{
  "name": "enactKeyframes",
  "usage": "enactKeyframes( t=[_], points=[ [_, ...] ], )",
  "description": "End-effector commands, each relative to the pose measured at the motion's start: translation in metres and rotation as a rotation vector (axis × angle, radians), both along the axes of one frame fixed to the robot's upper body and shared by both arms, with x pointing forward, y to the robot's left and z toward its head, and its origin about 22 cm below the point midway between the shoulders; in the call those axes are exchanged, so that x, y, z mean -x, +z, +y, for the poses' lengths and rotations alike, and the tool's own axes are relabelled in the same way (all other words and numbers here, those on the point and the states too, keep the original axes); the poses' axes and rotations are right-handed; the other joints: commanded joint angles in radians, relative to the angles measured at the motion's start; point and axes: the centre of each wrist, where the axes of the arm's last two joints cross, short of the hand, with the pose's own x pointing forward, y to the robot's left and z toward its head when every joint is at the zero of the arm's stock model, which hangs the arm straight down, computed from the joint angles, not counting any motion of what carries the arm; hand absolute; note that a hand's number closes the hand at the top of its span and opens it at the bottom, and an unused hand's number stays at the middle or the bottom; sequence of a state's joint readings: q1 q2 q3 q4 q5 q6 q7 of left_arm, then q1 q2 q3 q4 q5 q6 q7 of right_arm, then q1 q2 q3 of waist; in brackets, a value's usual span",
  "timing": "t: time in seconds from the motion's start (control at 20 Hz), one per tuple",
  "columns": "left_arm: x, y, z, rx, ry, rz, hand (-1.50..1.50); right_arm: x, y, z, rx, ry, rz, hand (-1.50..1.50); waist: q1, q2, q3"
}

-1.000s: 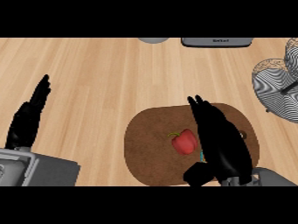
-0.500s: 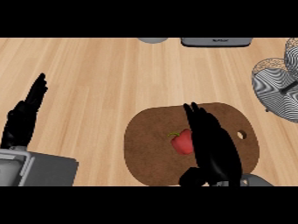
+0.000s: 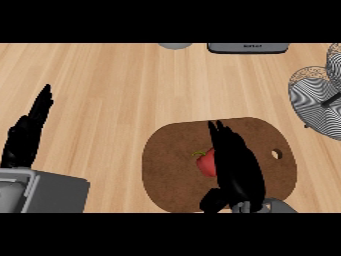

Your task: Pick the bell pepper from the cutting board and place it in the tiered basket

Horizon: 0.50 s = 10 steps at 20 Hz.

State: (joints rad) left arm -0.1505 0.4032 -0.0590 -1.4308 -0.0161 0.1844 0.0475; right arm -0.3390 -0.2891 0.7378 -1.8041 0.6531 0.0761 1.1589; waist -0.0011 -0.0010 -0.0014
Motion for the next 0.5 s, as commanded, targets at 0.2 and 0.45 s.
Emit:
enactKeyframes(
  t=[0.2,0.45],
  points=[
    [0.016,-0.005,0.002,0.003,0.007,0.022,0.0,0.01,-0.026,0.001,0.059,-0.114,0.099,-1.5,0.004,-0.002,0.001],
    [-0.005,0.004,-0.013,0.018,0.003,0.002,0.0,-0.036,-0.027,0.008,0.04,-0.091,0.14,-1.5,0.005,0.001,0.001]
  ],
)
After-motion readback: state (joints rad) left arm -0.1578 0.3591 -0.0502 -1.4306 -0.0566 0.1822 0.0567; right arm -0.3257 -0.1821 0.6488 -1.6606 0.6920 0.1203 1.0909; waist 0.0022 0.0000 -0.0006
